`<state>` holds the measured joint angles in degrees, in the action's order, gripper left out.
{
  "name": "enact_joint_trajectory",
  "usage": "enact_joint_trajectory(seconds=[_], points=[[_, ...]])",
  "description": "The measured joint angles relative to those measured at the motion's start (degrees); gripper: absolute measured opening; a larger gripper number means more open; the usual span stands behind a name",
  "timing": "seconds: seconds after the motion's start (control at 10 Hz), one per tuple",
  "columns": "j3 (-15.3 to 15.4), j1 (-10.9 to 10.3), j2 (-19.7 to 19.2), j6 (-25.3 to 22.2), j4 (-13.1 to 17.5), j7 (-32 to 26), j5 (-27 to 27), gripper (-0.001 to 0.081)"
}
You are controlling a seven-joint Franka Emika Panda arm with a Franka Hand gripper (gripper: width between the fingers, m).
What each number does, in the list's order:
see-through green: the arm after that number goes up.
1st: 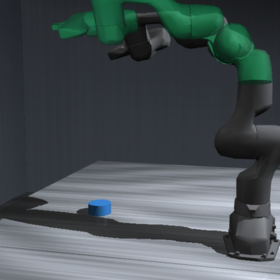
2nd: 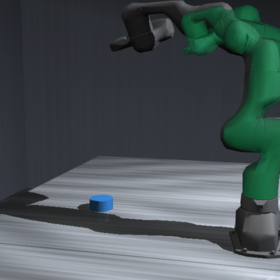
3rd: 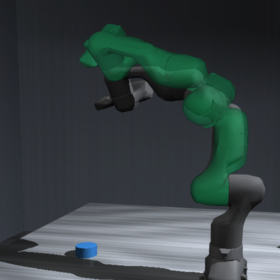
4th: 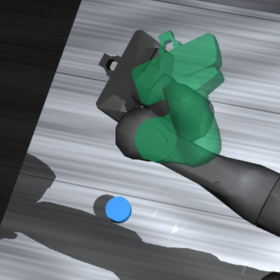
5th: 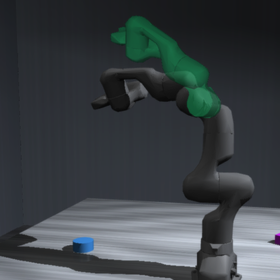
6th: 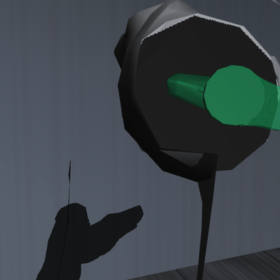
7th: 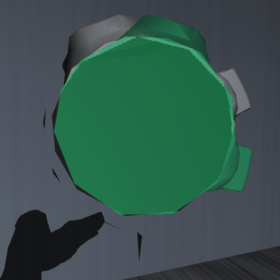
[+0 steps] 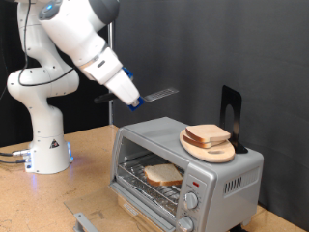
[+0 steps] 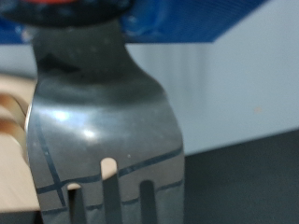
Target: Make a piece of toast with the oven
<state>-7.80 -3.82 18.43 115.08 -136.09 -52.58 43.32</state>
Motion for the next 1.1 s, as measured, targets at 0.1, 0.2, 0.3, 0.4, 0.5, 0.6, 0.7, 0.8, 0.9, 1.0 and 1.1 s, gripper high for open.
enact_joint_trajectory(seconds=[0.1, 0.2, 0.3, 0.4, 0.5, 0.6, 0.7, 0.8, 0.9, 1.0, 1.1], points=[[1.5, -0.6, 1.0, 0.9, -0.6, 1.4, 0.8, 0.0269], [3.1, -1.3, 1.9, 2.0, -1.2, 3.1, 1.2, 0.0269], [4.9, -1.8, 2.8, 3.0, -1.7, 4.9, 1.3, 0.0269], [6.6, -2.4, 3.5, 4.1, -2.2, 6.5, 1.5, 0.0269], [8.4, -2.9, 4.2, 5.7, -2.9, 8.1, 1.6, 0.0269], [10.5, -3.4, 4.6, 7.8, -3.7, 9.9, 1.6, 0.0269], [12.6, -3.8, 4.8, 9.9, -4.5, 11.5, 1.5, 0.0269], [14.4, -4.0, 4.8, 11.9, -5.5, 12.5, 1.4, 0.0269], [16.0, -4.0, 4.7, 13.9, -6.8, 13.0, 1.3, 0.0269], [17.1, -4.1, 4.5, 15.6, -7.8, 13.1, 1.3, 0.0269], [17.8, -4.1, 4.3, 16.9, -8.8, 13.1, 1.4, 0.0269]])
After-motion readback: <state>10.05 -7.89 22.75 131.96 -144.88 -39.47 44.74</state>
